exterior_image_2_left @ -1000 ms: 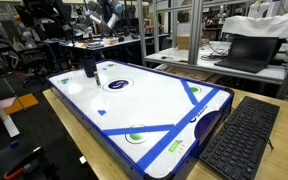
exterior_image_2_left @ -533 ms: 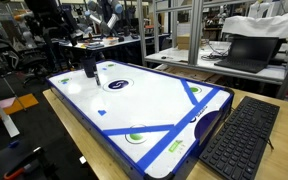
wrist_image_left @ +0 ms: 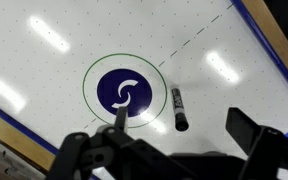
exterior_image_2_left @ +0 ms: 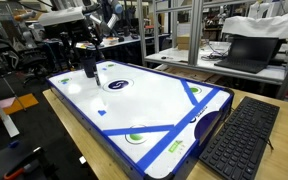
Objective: Put the marker in the cup
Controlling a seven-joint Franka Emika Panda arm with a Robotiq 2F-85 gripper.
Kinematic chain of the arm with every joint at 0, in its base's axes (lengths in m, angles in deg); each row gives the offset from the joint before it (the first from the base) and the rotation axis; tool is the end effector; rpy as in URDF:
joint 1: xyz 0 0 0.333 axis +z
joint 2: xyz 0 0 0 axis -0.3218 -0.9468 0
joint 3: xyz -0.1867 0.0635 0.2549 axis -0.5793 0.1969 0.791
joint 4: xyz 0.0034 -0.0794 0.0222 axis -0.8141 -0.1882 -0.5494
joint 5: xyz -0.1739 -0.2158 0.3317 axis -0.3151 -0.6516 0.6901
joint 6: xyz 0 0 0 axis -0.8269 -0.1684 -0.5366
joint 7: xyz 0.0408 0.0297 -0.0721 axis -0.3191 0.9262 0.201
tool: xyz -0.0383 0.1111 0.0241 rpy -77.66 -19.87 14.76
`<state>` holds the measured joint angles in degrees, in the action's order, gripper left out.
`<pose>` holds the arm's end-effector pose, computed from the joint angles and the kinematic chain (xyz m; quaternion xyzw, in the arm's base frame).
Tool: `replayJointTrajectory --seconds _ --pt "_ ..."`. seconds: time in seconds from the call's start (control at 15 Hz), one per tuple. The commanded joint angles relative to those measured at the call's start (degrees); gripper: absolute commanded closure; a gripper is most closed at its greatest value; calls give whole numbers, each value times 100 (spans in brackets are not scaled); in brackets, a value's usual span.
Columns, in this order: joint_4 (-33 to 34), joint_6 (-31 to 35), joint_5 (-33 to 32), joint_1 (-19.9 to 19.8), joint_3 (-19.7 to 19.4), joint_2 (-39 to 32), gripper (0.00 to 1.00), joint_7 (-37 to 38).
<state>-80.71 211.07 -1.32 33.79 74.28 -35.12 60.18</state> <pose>0.4976 0.2363 0.3400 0.9211 0.3764 0.0984 0.0139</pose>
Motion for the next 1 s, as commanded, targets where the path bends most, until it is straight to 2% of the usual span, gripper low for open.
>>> replayJointTrajectory --seconds 0.0,0.47,0.73,0.93 --pt "569 158 209 -52 99 -484 0 -332" --pt "1208 201 840 -178 330 -1408 0 -817" --pt "1482 84 782 -256 407 -1791 0 -845" --pt "1644 -239 642 -251 390 -1939 0 -642"
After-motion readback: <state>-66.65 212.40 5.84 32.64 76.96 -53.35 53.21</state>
